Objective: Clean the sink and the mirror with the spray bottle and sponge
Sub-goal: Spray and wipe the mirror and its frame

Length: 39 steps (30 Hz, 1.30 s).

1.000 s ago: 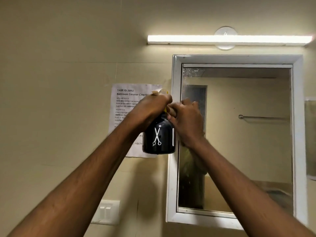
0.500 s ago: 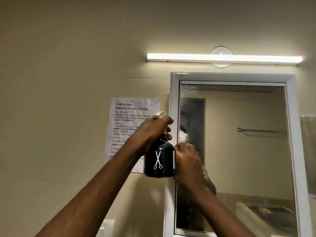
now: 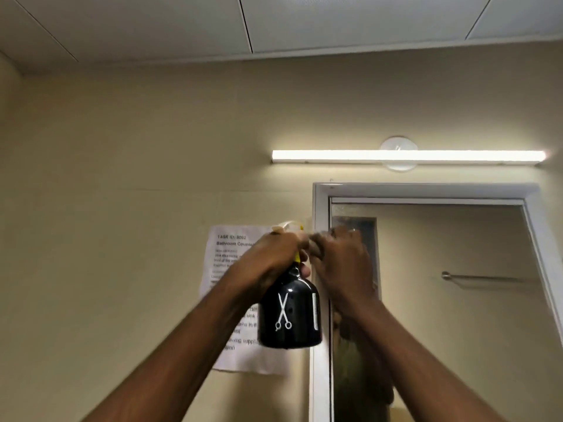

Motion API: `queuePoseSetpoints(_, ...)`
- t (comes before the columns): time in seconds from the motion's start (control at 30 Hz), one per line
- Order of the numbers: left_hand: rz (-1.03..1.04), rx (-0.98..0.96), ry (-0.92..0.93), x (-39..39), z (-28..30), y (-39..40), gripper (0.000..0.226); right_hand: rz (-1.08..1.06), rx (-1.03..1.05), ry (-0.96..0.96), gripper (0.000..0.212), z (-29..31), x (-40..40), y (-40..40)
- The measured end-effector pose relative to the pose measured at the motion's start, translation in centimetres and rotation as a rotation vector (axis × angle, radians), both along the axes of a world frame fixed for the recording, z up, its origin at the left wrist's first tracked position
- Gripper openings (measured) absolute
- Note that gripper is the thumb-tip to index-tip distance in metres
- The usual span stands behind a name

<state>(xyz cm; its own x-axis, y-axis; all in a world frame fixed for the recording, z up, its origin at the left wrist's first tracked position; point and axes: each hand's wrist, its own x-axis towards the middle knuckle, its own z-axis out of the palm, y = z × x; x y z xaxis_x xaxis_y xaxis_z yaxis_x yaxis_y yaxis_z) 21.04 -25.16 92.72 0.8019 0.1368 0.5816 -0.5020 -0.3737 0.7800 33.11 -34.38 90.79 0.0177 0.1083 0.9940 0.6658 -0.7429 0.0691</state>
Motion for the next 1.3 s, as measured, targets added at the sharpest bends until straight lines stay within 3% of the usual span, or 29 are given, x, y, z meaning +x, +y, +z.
queuePoseSetpoints(0.17,-0.063,-0.009,0.02,0.7,-0.5,-0.4,0.009,0.017,-0.028,0.027,0.032,-3.6,0.9,-0.2)
queuePoseSetpoints(0.3,0.011,0.017,-0.009,1.3,-0.7,-0.4,0.007,0.03,-0.003,-0.022,0.013,-4.7,0.5,-0.3)
queuePoseSetpoints(0.4,-0.059,-0.047,0.063,1.2,-0.3,-0.5,0.018,0.021,-0.019,0.014,0.008,-4.4,0.1,-0.4)
queuePoseSetpoints(0.6,-0.138,-0.01,0.044,1.6,2.7,-0.4,0.016,0.013,-0.047,0.03,0.022,1.8,-0.4,-0.4)
queuePoseSetpoints(0.77,-0.008,0.016,-0.013,0.9,5.3,-0.6,0.01,-0.022,-0.002,0.045,0.028,8.5,-0.3,-0.1)
queuePoseSetpoints(0.93,-0.022,-0.051,-0.004,0.6,5.6,-0.2,0.01,-0.012,0.017,0.025,0.03,6.2,0.1,0.4)
queuePoseSetpoints(1.1,-0.025,0.005,0.012,1.2,4.5,-0.1,0.015,-0.014,0.011,0.06,0.033,5.2,-0.5,0.1)
queuePoseSetpoints(1.3,-0.175,-0.145,0.091,1.5,4.4,-0.1,0.012,-0.019,0.023,0.067,0.027,3.1,-0.5,0.4)
